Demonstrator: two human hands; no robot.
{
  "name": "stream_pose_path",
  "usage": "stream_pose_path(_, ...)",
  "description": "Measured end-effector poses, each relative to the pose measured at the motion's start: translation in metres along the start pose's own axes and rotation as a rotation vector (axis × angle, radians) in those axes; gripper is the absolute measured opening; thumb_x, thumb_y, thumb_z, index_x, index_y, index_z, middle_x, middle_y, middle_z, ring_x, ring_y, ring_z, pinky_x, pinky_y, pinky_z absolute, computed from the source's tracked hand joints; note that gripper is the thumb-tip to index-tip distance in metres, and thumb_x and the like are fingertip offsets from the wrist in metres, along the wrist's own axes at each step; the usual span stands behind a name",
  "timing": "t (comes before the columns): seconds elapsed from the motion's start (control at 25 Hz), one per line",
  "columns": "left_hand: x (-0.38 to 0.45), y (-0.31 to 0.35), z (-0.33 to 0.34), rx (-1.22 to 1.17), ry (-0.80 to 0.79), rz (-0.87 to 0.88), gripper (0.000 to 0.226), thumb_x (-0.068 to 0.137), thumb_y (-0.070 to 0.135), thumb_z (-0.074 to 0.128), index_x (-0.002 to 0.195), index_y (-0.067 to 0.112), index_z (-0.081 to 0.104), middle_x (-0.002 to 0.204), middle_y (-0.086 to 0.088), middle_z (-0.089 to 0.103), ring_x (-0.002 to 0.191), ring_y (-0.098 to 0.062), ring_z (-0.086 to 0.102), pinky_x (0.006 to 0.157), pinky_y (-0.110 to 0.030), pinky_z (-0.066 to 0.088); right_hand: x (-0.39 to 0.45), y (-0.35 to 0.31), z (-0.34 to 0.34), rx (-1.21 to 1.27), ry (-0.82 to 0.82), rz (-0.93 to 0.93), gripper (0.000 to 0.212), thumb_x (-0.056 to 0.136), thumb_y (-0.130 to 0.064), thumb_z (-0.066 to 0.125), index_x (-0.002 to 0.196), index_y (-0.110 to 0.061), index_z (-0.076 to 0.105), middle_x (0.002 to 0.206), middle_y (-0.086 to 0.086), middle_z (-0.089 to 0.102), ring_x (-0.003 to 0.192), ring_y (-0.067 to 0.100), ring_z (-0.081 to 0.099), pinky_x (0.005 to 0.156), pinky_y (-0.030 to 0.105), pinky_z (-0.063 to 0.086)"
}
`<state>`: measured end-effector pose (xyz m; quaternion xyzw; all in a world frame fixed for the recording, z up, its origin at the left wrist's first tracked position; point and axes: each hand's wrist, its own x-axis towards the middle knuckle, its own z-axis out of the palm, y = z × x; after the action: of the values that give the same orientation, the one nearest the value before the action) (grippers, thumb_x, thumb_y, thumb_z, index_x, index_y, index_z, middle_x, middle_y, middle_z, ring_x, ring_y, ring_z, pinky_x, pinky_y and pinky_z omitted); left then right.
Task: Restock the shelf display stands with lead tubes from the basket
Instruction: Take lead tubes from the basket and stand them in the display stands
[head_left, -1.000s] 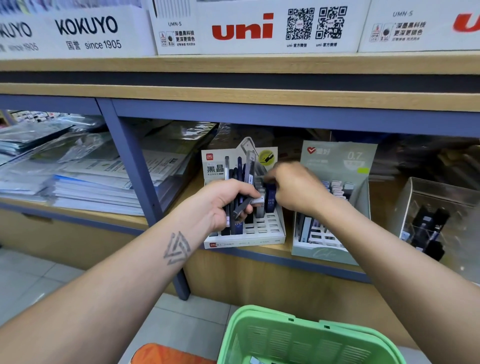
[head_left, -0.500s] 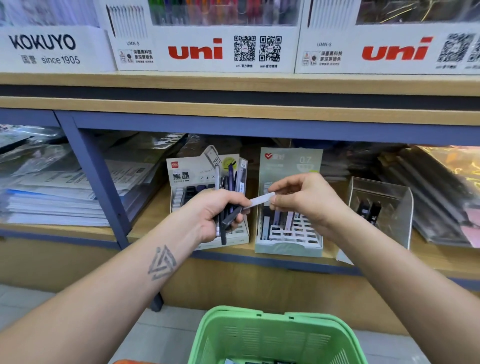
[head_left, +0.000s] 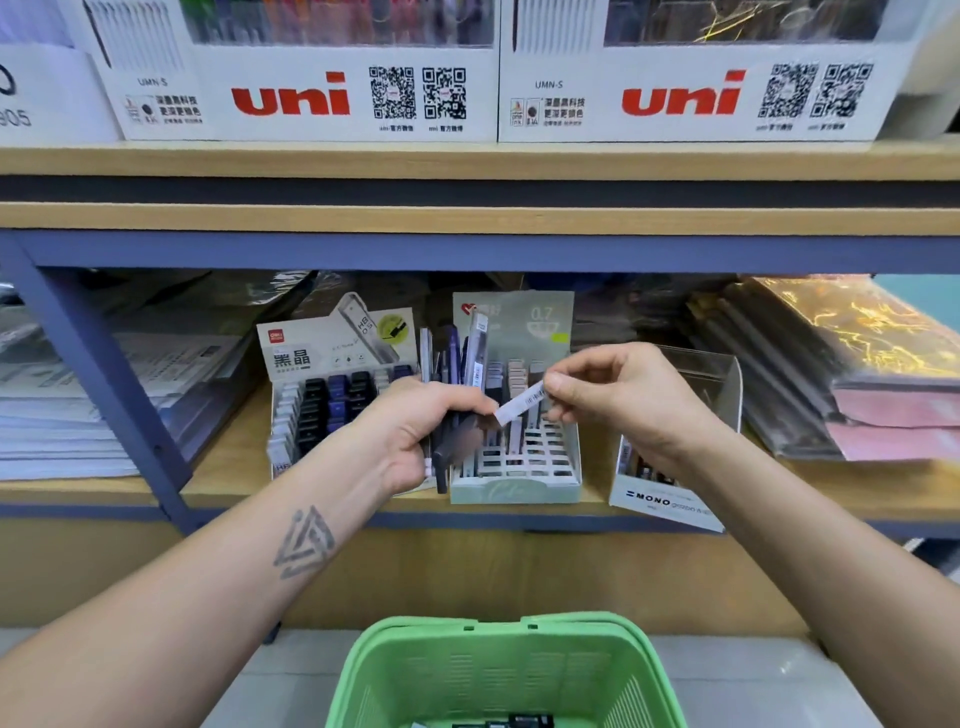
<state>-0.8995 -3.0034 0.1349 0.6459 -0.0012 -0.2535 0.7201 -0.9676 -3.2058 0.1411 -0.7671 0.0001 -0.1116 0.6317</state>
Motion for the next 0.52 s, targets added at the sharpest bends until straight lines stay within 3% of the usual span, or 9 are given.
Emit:
stream_pose_path(0.2,0.004,-0.005,0.017,0.042,-0.038,0.012,0.022,0.073,-0.007,0.076,0.093,-0.007,0.067,0.085,-0.026,0.066,0.044,-0.020,0.053,0.042,-0.023,0.043,0.001,0.007,-0.014,-0.083,0.038,0.053,0.014,0.087,-0.008,0.076,0.093,0.004,0.074,0.068,0.013,0.072,0.058,0.015,0.068,0.056,0.020,0.052)
stream_pose_path(0.32,0.005,-0.007,0.028,0.059,-0.030,0.050,0.024,0.072,-0.011,0.076,0.090,-0.004,0.064,0.078,-0.025,0.065,0.043,-0.021,0.053,0.041,-0.024,0.045,-0.002,0.010,-0.023,0.033,0.019,0.081,0.014,0.091,-0.004,0.071,0.099,0.007,0.073,0.073,0.014,0.072,0.066,0.017,0.070,0.062,0.021,0.055)
stream_pose_path(0.52,0.011,-0.013,0.047,0.050,-0.065,0.090,0.035,0.071,-0.012,0.078,0.101,-0.007,0.062,0.073,-0.021,0.065,0.045,-0.022,0.054,0.042,-0.025,0.046,-0.009,0.013,-0.042,0.151,0.052,0.105,0.018,0.088,0.002,0.071,0.106,0.006,0.070,0.087,0.023,0.075,0.077,0.023,0.073,0.069,0.024,0.060)
